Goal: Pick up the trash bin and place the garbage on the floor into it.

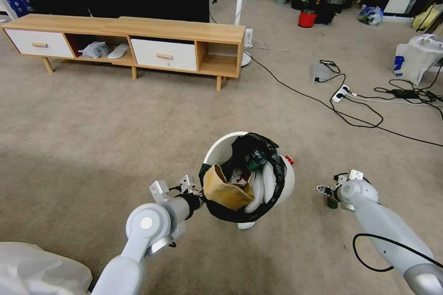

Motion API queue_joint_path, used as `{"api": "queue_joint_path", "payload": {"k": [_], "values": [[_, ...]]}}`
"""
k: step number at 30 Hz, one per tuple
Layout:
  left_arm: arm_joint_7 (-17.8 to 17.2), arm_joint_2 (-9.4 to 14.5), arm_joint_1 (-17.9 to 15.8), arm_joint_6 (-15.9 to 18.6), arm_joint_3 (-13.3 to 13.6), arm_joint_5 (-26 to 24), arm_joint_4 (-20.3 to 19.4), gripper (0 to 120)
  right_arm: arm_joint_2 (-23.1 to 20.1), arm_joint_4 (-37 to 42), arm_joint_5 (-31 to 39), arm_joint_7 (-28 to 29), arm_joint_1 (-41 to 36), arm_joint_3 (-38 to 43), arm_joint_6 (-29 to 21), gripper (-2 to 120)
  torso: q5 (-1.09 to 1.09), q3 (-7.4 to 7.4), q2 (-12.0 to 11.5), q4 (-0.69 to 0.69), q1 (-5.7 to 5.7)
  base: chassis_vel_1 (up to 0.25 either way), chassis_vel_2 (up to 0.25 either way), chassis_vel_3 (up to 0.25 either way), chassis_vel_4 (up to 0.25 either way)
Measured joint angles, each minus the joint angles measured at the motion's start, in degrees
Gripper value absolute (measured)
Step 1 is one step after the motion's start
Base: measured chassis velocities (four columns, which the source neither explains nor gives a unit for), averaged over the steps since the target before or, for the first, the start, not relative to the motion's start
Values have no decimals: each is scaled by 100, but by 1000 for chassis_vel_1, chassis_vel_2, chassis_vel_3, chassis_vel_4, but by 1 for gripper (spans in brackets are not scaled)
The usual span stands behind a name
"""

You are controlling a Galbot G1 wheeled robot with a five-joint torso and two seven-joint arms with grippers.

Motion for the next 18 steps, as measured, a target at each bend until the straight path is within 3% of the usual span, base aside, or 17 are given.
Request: {"api": "queue_joint_path", "payload": {"k": [5,18], "values": [[7,29,5,0,-11,-13,26,0,158,-607,-313,-316,219,-75,100,100,0,0,0,0,0,0,0,0,0],[48,18,-2,0,31,-2,83,0,161,-949,-456,-550,298,22,214,100,0,0,0,0,0,0,0,0,0]]}}
